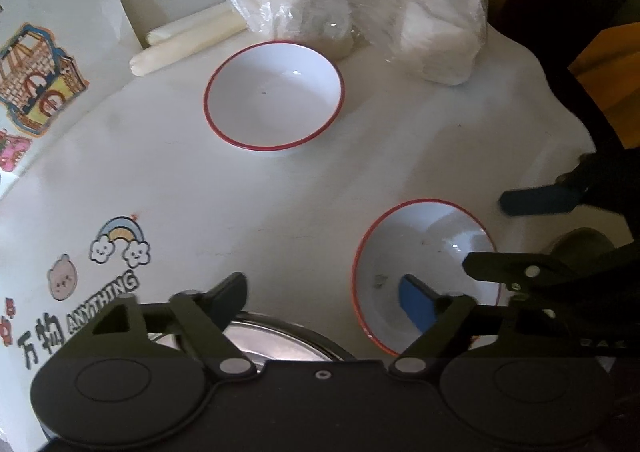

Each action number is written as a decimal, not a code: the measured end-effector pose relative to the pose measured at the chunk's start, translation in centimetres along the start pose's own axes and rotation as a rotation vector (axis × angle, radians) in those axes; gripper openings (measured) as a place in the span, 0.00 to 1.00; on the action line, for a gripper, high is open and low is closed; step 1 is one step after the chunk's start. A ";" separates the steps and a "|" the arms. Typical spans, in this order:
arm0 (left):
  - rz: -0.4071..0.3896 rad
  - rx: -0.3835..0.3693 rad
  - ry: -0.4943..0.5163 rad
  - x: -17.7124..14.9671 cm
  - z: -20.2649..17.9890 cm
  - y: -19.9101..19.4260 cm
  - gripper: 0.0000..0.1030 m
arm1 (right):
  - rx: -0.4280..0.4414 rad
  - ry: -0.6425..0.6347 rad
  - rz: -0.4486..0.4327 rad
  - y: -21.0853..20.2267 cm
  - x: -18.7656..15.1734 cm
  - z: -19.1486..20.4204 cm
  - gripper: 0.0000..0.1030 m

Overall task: Organize plates and bowls
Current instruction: 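Move both grippers to a white red-rimmed bowl and close on its rim, then lift the white bowl with both grippers and lower it into the steel bowl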

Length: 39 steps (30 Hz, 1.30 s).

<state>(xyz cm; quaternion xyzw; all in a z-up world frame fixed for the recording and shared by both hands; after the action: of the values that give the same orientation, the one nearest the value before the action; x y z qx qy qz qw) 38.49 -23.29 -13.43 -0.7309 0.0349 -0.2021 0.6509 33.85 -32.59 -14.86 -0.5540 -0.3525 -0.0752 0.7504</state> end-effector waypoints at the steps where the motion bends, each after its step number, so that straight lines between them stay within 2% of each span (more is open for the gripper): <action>1: 0.002 -0.015 -0.008 0.1 0.0 0.1 0.66 | 0.003 0.006 0.000 0.1 0.0 0.0 0.44; 3: 0.012 -0.037 -0.021 0.1 0.0 0.2 0.50 | 0.011 0.025 0.003 0.3 0.1 0.1 0.38; 5: 0.019 -0.056 -0.025 0.0 0.0 0.3 0.42 | 0.022 0.055 0.005 0.4 0.1 -0.1 0.34; 10: 0.025 -0.087 -0.031 -0.3 0.0 0.6 0.28 | 0.035 0.093 -0.001 0.6 0.1 0.1 0.19; 12: 0.020 -0.107 -0.042 -0.4 0.1 0.6 0.20 | 0.041 0.104 -0.001 0.8 0.1 0.2 0.15; 18: 0.019 -0.144 -0.118 -0.6 0.6 0.7 0.08 | 0.041 0.185 0.006 1.1 0.1 0.3 0.09; 23: -0.004 -0.159 -0.202 -0.7 1.5 -0.1 0.04 | 0.044 0.267 -0.015 0.6 -0.1 -0.2 0.07; 29: -0.052 -0.166 -0.207 -0.4 1.5 -2.5 0.04 | 0.036 0.299 -0.078 -1.4 0.0 -0.1 0.07; 33: -0.089 -0.193 -0.188 0.1 0.9 -4.2 0.04 | 0.027 0.334 -0.125 -3.4 -0.4 -0.5 0.07; 39: -0.123 -0.252 -0.122 1.1 -2.5 -5.4 0.04 | -0.016 0.378 -0.179 -6.7 -1.8 -1.5 0.07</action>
<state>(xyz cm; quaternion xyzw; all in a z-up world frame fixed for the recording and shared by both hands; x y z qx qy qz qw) 37.48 -25.11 -7.74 -0.8185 -0.0243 -0.1909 0.5413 29.82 -36.88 -10.97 -0.5023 -0.2525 -0.2470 0.7893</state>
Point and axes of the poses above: each gripper's, at about its wrist camera, not at the fingertips, and y roughly the way its jaws point, z to its left, x to its top, the point moved 2 cm from there along y, roughly the way its jaws point, and after that the axes turned 3 degrees about -y, right-handed, at the moved point
